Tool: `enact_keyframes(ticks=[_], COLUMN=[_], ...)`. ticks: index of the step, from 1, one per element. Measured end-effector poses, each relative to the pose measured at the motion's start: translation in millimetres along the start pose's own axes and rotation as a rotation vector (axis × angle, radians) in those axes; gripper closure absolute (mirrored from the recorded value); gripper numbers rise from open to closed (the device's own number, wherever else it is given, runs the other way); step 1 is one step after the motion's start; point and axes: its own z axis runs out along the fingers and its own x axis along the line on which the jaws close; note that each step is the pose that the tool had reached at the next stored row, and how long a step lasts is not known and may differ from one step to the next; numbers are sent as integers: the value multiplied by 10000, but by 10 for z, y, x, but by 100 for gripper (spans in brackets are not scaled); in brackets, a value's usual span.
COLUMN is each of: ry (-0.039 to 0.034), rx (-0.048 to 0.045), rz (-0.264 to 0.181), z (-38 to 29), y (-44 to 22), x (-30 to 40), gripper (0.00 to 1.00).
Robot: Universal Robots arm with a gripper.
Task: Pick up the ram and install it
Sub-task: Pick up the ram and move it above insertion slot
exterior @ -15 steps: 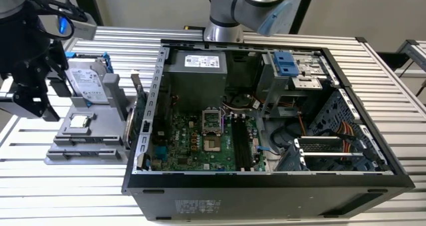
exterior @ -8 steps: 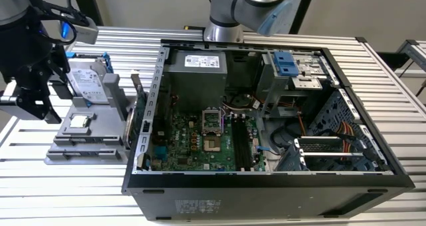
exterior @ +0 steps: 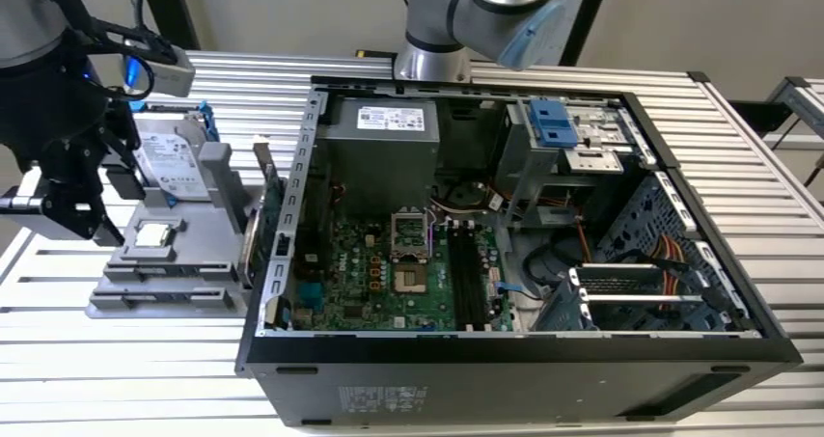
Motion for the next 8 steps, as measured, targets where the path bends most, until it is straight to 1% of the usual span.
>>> enact_keyframes(ticks=[8], ry=[-1], rx=[1], rz=[1], z=[112], y=[-3], x=[2], gripper=[0])
